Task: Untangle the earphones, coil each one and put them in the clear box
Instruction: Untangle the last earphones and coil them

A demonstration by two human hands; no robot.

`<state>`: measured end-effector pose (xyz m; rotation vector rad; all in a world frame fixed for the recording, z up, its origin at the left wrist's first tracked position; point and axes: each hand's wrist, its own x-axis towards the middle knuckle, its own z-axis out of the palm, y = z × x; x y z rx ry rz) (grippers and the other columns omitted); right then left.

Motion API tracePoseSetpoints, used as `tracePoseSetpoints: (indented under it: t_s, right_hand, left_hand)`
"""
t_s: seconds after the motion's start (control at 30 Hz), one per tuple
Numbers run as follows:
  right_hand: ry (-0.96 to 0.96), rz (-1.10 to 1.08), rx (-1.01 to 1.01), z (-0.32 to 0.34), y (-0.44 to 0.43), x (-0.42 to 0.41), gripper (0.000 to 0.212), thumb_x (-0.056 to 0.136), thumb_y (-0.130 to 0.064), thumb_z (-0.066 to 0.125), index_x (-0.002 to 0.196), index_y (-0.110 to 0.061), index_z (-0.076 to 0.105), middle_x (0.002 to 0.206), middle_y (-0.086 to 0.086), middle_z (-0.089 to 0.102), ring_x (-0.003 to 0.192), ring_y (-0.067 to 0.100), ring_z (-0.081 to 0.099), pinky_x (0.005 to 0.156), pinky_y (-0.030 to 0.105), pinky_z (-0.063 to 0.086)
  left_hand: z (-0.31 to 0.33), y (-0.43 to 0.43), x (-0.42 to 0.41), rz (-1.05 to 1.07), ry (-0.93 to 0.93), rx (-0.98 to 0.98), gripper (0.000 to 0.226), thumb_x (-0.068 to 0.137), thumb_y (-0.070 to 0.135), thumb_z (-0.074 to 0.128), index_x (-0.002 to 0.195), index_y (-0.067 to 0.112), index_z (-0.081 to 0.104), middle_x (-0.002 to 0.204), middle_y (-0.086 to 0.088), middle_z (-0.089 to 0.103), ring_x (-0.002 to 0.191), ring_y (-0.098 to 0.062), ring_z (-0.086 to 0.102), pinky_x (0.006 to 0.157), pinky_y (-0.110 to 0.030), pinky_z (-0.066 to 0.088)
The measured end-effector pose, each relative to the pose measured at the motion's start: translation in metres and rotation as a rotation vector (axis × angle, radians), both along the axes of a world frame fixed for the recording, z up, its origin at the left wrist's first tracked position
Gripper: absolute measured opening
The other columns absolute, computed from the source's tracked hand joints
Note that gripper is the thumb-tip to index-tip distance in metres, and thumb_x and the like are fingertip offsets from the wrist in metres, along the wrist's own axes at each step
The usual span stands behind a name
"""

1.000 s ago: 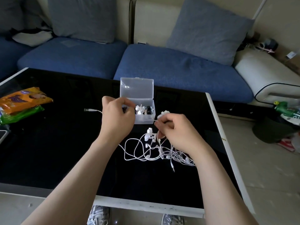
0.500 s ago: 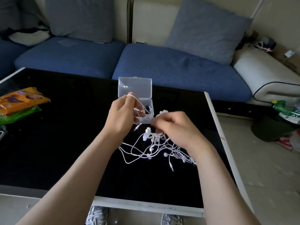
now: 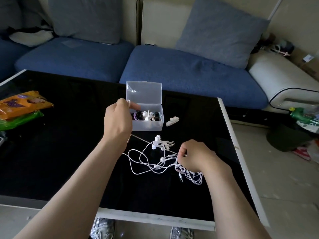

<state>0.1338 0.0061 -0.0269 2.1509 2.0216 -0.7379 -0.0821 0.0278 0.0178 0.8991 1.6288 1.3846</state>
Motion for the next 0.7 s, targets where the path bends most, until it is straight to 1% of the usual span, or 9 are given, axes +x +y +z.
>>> tracePoseSetpoints:
  t_s: [0.07,0.13,0.2,0.23,0.33,0.43,0.53,0.63,0.7]
  right_hand:
    - [0.065,-0.028,0.072,-0.001,0.003,0.001,0.021,0.097,-0.024,0.055,0.091,-0.03,0.073,0.097,-0.001,0.072,0.09,0.027,0.071,0.096,0.047,0.059]
    - [0.261,-0.05,0.174,0.004,0.005,0.0,0.017,0.101,-0.033,0.064,0.091,-0.031,0.079,0.092,-0.004,0.075,0.085,0.016,0.072,0.079,0.033,0.062]
    - [0.432,-0.005,0.26,0.015,0.006,-0.006,0.013,0.099,-0.04,0.073,0.094,-0.032,0.083,0.09,-0.007,0.077,0.085,0.006,0.07,0.071,0.024,0.057]
    - [0.489,0.023,0.304,0.02,0.007,-0.009,0.012,0.097,-0.039,0.076,0.095,-0.03,0.084,0.087,-0.004,0.078,0.084,0.009,0.071,0.073,0.028,0.058]
    - [0.556,0.071,0.398,0.027,0.008,-0.015,0.012,0.096,-0.03,0.077,0.091,-0.021,0.084,0.083,-0.001,0.078,0.083,0.014,0.073,0.08,0.041,0.058]
    - [0.602,0.04,0.394,0.026,0.009,-0.016,0.008,0.096,-0.03,0.078,0.093,-0.025,0.083,0.082,-0.01,0.078,0.08,0.004,0.073,0.077,0.029,0.06]
    - [0.63,-0.007,0.382,0.024,0.01,-0.016,0.006,0.095,-0.027,0.077,0.09,-0.025,0.08,0.077,-0.008,0.076,0.072,0.002,0.071,0.068,0.018,0.056]
    - [0.522,0.016,0.329,0.019,0.007,-0.014,0.01,0.096,-0.025,0.071,0.091,-0.027,0.08,0.078,-0.007,0.074,0.071,0.004,0.068,0.059,0.009,0.047]
    - [0.454,0.029,0.24,0.014,0.006,-0.012,0.018,0.097,-0.02,0.066,0.092,-0.03,0.081,0.084,-0.007,0.075,0.071,0.003,0.068,0.055,0.007,0.045]
  left_hand:
    - [0.0,-0.006,0.003,-0.073,0.236,-0.009,0.053,0.099,0.039,0.038,0.075,0.02,0.082,0.078,0.01,0.065,0.078,-0.014,0.058,0.068,-0.032,0.041]
    - [-0.008,-0.007,0.007,-0.214,0.513,-0.01,0.052,0.096,0.053,0.045,0.075,0.023,0.082,0.096,0.01,0.065,0.098,-0.013,0.058,0.079,-0.029,0.042]
    - [-0.016,-0.009,0.011,-0.39,0.727,0.0,0.032,0.091,0.057,0.064,0.086,0.03,0.081,0.109,0.008,0.054,0.103,-0.007,0.053,0.088,-0.026,0.042]
    - [-0.019,-0.009,0.012,-0.48,0.773,0.026,0.022,0.089,0.054,0.071,0.091,0.034,0.081,0.11,0.01,0.053,0.103,-0.003,0.052,0.089,-0.022,0.042]
    - [-0.019,-0.01,0.012,-0.653,0.746,0.098,0.018,0.092,0.046,0.073,0.094,0.031,0.082,0.095,0.014,0.069,0.095,0.002,0.061,0.078,-0.012,0.043]
    - [-0.018,-0.007,0.009,-0.631,0.766,0.129,0.025,0.095,0.045,0.072,0.084,0.023,0.078,0.073,0.01,0.07,0.077,0.002,0.062,0.065,-0.012,0.043]
    - [-0.017,-0.005,0.009,-0.531,0.728,0.164,0.016,0.098,0.035,0.071,0.085,0.027,0.075,0.067,0.013,0.068,0.067,0.005,0.061,0.062,-0.01,0.04]
    - [-0.013,-0.004,0.012,-0.49,0.394,0.159,0.017,0.102,0.028,0.068,0.089,0.02,0.075,0.063,0.004,0.069,0.057,-0.009,0.057,0.06,-0.024,0.045]
    - [-0.01,-0.004,0.013,-0.431,0.211,0.165,0.019,0.103,0.028,0.066,0.092,0.015,0.075,0.067,0.002,0.066,0.062,-0.01,0.054,0.061,-0.023,0.044]
